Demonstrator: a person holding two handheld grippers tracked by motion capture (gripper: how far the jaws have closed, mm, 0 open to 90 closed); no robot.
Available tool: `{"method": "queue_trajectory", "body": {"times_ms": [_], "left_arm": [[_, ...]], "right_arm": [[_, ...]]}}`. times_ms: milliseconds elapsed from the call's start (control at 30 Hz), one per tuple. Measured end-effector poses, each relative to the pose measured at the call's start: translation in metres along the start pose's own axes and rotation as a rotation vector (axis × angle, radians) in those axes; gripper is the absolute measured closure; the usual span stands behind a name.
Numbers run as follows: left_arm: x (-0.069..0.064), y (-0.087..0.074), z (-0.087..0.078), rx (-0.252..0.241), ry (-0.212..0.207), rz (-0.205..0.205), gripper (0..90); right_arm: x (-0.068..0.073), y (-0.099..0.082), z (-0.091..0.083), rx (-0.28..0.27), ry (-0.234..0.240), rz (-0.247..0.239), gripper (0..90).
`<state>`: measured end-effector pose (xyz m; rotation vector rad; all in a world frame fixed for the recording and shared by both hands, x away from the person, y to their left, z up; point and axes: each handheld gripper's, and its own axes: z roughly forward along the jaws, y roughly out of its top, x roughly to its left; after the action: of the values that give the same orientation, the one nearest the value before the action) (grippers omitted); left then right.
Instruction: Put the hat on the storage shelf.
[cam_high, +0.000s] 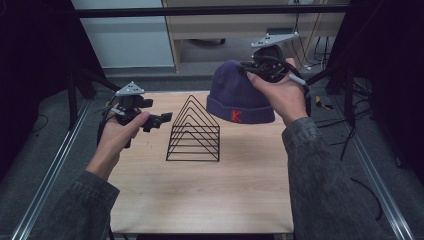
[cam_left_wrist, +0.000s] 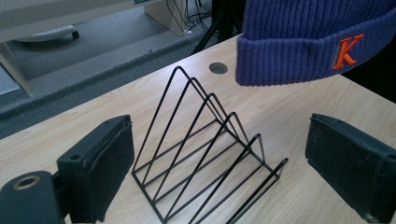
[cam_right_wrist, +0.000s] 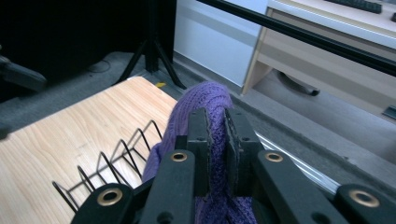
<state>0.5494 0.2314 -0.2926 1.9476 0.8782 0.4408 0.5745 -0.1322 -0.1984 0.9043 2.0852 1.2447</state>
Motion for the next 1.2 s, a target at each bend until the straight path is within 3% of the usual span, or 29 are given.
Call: {"method": "queue_trajectory", "body": {"times_ms": [133,333,867,1200], "left_arm": [[0.003,-0.001,0.003,0.002,-0.006,-0.018,7.6],[-0.003,-0.001,0.0,-0.005,-0.019,-0.007,7.6],[-0.011,-0.002,-0.007,-0.007,-0.061,0.043,7.3],[-0.004,-0.014,0.002,-0.017,-0.072,0.017,6.8]], "right_arm": [[0.004,0.009,0.004,-0.011,0.007,-0.014,81.8],[0.015,0.021,0.004,-0.04,0.019,-0.022,81.7],[0.066,0.047,0.004,-0.101,0.118,-0.075,81.6],[0.086,0.051,0.003,-0.122,0.173,-0.097,81.5]]}}
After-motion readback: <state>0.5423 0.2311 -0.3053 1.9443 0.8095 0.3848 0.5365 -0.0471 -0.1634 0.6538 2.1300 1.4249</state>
